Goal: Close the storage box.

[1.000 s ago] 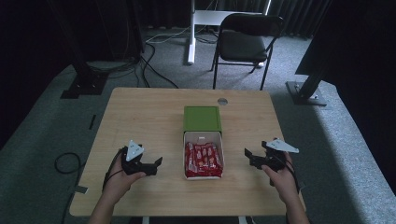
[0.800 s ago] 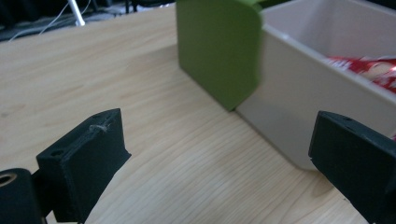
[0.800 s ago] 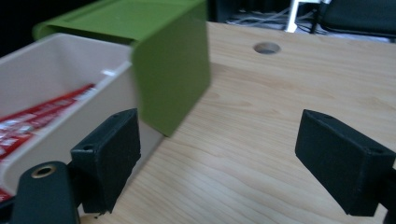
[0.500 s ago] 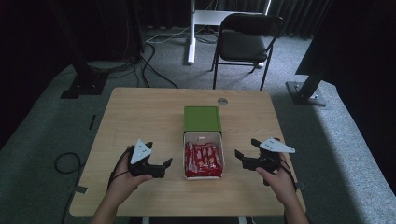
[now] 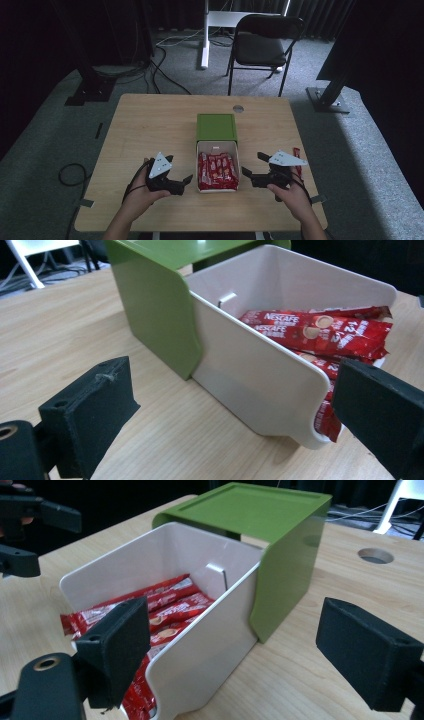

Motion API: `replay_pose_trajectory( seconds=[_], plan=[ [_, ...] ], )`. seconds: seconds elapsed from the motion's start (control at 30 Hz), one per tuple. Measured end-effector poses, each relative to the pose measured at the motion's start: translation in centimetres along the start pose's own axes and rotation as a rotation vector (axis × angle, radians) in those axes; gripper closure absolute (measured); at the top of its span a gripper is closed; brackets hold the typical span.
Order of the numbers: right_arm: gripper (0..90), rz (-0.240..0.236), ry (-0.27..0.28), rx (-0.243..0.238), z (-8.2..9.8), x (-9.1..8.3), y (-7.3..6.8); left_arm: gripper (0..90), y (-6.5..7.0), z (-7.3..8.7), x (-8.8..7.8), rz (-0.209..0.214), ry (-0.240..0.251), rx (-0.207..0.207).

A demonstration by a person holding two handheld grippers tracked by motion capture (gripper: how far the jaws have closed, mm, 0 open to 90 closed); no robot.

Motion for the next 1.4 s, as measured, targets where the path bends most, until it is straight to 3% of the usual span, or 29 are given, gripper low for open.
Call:
replay_pose_trajectory(
  seconds=[0.23,0.63,0.9,1.4],
  plan=[
    [13.8,-0.031,-0.053,-0.011,1.5,0.9,-0.7,4.5,0.9,0.1,0.8,0.029,-0.008,0.006],
    [14.0,-0.024,-0.091,-0.014,2.8,1.8,-0.5,4.5,1.3,0.5,1.7,0.05,-0.021,0.005],
    [14.3,-0.008,-0.096,-0.011,3.1,1.9,0.1,4.5,1.2,0.9,2.5,0.048,-0.045,0.01],
    [12.6,-0.027,-0.102,0.011,3.1,2.3,0.5,4.2,0.8,0.9,3.2,0.05,-0.058,0.01]
  ],
)
Point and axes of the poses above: each handheld gripper's, and its own axes: x roughly forward along the jaws, z roughly out of its underside, y roughly to its right, the point moved 9 cm from there along x, roughly forward along the jaws, and after that the axes turned 13 degrees about x, right-handed, at the moved point
